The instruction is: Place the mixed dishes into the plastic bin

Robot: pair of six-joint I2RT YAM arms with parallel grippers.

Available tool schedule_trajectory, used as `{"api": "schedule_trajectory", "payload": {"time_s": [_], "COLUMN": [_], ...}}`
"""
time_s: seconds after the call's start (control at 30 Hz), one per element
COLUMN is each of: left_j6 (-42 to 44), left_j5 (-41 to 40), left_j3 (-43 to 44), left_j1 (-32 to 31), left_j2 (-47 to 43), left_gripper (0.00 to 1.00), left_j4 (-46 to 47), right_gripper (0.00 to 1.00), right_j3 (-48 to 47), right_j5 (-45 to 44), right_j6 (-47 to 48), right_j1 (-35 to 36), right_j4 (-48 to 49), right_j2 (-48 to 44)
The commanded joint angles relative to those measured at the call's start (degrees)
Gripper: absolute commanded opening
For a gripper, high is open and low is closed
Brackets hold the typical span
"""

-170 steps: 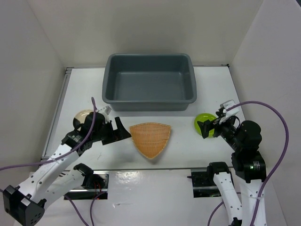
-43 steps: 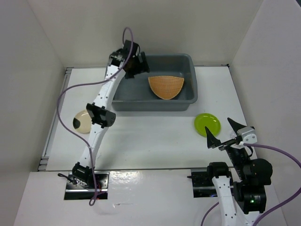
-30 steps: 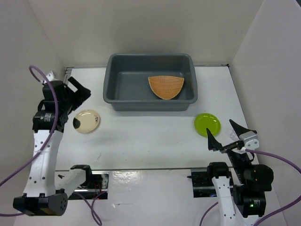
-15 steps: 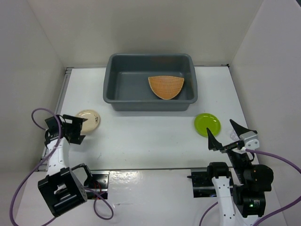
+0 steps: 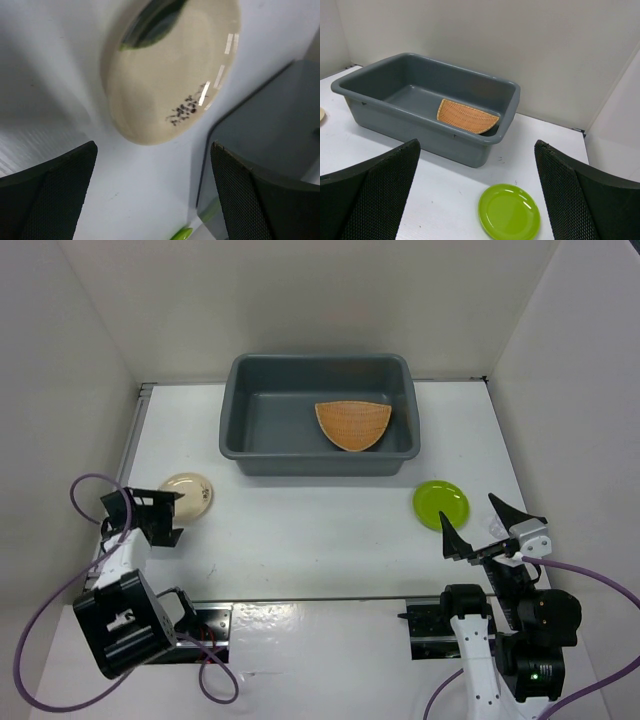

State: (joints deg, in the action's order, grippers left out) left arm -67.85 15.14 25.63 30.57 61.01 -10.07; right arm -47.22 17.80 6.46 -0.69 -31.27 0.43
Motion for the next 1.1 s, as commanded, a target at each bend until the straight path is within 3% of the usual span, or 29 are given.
{"api": "schedule_trajectory", "payload": {"time_s": [0.0, 0.3, 0.47, 0.53, 0.57, 0.6, 0.63, 0.8, 0.9, 0.97, 1.07], "left_j6": [-1.4, -3.2, -2.6, -2.6, -2.6, -2.6, -3.2, -2.7, -3.9, -4.0, -3.1], "left_j5": [-1.9, -2.7, -0.3, 0.3, 0.3, 0.3, 0.3, 1.4, -0.1, -2.4, -1.3], "left_j3": [-1.1, -1.6, -1.0, -1.0, -1.0, -1.0, -1.0, 1.4, 4.2, 9.3, 21.9], "left_j1": [0.4, 0.4, 0.4, 0.4, 0.4, 0.4, 0.4, 1.4, 2.0, 1.4, -1.9], "left_j2": [3.9, 12.2, 20.5, 23.9, 24.4, 24.9, 24.9, 22.9, 12.7, 4.2, 4.4], "left_gripper": [1.00, 1.00, 0.79, 0.62, 0.61, 0.20, 0.00, 0.00, 0.00, 0.00, 0.00], "left_j4": [3.1, 9.7, 15.9, 18.0, 18.0, 18.8, 17.0, 14.3, 10.5, 7.8, 1.4], "right_gripper": [0.99, 0.99, 0.99, 0.99, 0.99, 0.99, 0.99, 0.99, 0.99, 0.99, 0.99], "right_j3": [0.3, 0.3, 0.3, 0.3, 0.3, 0.3, 0.3, 0.3, 0.3, 0.3, 0.8], "right_j5": [-0.2, -0.2, -0.7, -0.8, -0.8, -0.8, -0.8, -0.8, -0.8, -0.8, -0.8], "right_j6": [-0.6, -1.1, -1.1, -1.1, -1.1, -1.1, -1.1, -1.1, -1.1, -1.1, -1.1], "right_j1": [-0.5, -1.0, -1.0, -1.0, -1.0, -1.0, -1.0, -1.5, -1.5, -1.5, -1.5], "right_j4": [2.4, 2.4, 2.4, 2.4, 2.4, 2.4, 2.4, 2.4, 2.4, 2.4, 2.4], "right_j2": [-2.4, -2.4, -2.4, -2.4, -2.4, -2.4, -2.4, -2.4, -2.4, -2.4, -2.4]}}
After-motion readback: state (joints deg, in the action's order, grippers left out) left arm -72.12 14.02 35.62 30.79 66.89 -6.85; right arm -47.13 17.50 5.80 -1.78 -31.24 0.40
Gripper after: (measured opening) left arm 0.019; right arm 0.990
